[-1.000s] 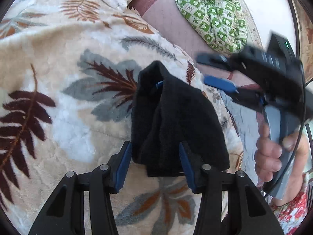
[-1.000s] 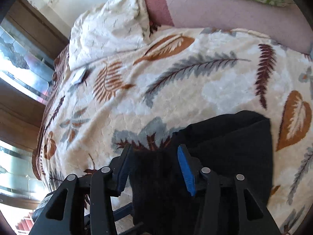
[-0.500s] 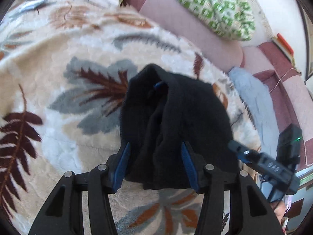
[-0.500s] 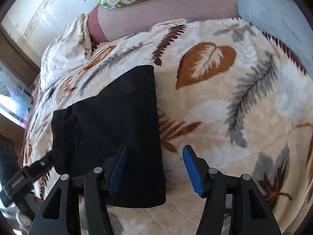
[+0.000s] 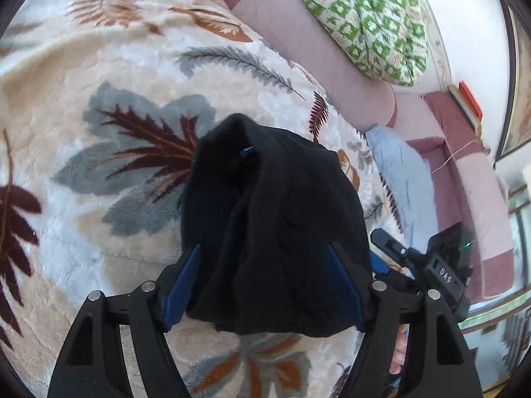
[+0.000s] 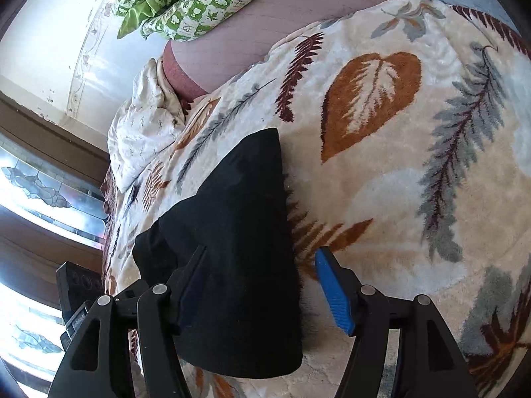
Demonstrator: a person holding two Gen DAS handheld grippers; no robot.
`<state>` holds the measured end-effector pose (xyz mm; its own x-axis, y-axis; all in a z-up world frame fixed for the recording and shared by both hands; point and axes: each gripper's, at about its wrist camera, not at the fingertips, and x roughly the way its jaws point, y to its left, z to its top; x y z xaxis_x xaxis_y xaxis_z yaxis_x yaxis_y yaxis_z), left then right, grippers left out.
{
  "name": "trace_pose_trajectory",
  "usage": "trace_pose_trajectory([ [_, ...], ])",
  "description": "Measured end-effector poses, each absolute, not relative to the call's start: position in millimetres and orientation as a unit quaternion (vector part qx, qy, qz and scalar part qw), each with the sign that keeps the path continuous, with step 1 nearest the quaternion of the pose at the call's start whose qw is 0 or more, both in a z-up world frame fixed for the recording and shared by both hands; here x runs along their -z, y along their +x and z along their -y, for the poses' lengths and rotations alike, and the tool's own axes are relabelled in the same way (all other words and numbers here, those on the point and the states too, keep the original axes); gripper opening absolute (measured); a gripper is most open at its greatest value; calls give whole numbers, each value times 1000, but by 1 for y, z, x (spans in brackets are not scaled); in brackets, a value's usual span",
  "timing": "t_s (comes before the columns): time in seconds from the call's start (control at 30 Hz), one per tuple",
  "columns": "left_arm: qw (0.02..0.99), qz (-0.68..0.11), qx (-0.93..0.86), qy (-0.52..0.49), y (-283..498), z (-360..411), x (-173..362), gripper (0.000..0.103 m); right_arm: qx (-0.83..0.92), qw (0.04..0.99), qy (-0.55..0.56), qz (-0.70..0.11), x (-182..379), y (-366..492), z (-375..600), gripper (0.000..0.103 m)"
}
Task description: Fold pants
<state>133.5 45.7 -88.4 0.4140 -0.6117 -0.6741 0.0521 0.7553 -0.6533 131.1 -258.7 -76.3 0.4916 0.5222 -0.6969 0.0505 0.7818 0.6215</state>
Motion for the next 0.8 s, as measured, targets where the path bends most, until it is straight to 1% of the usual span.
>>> trace_pose_trajectory([
  [0.1, 796, -504, 206, -264, 137, -36, 88, 78, -151, 810, 301, -481, 79, 132, 260, 70],
  [0.3, 782, -500, 205, -310, 139, -47, 97, 80, -164, 802, 320, -477, 86, 138, 266, 75],
  [0.4, 777, -506, 211, -309, 143, -46, 101, 81, -170, 799, 321, -480, 88, 145, 265, 79],
  [0.47, 776, -511, 220, -297, 148, -40, 100, 88, -173, 798, 314, -484, 89, 151, 261, 80],
  [0.53, 776, -514, 229, -284, 152, -31, 98, 102, -179, 794, 309, -492, 93, 158, 256, 80],
  [0.57, 778, -516, 230, -275, 154, -27, 98, 103, -183, 789, 309, -498, 96, 163, 253, 81],
  [0.77, 805, -523, 210, -185, 159, 0, 90, 103, -208, 768, 319, -515, 113, 182, 234, 83],
  [0.8, 811, -521, 203, -172, 157, 2, 89, 97, -215, 767, 317, -515, 112, 184, 229, 83],
])
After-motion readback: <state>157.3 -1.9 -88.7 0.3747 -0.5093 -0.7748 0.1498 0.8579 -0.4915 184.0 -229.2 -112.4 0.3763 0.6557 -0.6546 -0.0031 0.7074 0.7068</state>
